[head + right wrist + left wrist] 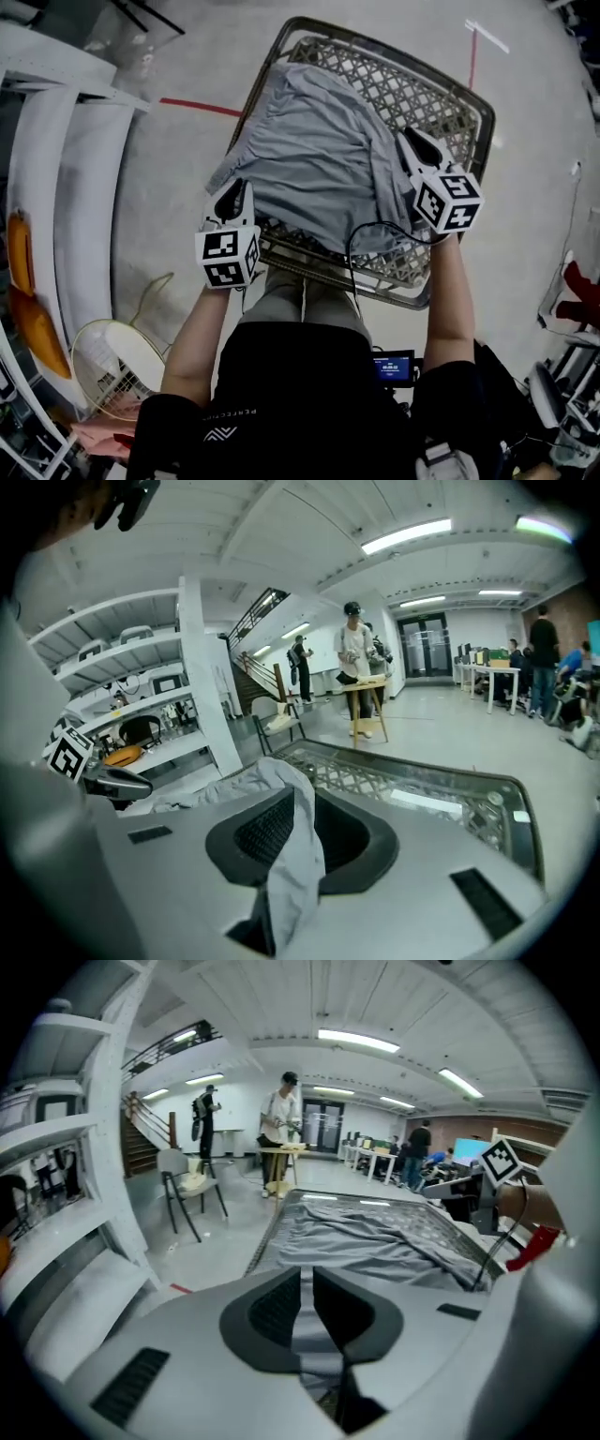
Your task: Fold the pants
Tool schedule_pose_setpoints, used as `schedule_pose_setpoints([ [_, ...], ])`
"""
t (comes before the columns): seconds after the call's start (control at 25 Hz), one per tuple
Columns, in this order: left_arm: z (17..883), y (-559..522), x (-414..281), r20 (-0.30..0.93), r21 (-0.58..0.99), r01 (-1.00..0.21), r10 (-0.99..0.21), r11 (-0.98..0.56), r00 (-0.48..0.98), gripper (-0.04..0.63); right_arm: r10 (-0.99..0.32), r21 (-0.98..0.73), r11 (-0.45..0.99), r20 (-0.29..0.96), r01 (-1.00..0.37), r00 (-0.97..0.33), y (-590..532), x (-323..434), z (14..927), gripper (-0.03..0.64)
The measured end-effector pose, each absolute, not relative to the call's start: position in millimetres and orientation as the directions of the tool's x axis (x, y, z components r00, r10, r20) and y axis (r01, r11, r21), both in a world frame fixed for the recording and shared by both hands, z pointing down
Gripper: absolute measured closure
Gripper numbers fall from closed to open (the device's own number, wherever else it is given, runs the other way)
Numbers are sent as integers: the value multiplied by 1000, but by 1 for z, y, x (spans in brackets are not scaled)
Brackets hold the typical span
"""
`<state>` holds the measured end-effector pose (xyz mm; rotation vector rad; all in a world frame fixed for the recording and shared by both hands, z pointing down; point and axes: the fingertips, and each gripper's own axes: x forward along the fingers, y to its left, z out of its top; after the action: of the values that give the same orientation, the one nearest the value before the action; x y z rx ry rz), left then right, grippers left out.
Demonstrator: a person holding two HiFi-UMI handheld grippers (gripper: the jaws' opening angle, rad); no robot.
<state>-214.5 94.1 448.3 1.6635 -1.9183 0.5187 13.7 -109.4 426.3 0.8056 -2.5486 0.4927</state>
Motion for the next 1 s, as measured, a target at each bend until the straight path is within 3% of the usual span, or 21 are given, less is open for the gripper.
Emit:
schedule_pose_setpoints([
  [0.44,463,71,-57,637,150,-932,-688,-330,347,548,-485,-254,626,613,-737,-623,-32,115,478,566],
  [1.0,465,55,21,628,215,-836,-584,-505,514,548,-358,-365,574,693,-733,-626,20,114,515,566],
])
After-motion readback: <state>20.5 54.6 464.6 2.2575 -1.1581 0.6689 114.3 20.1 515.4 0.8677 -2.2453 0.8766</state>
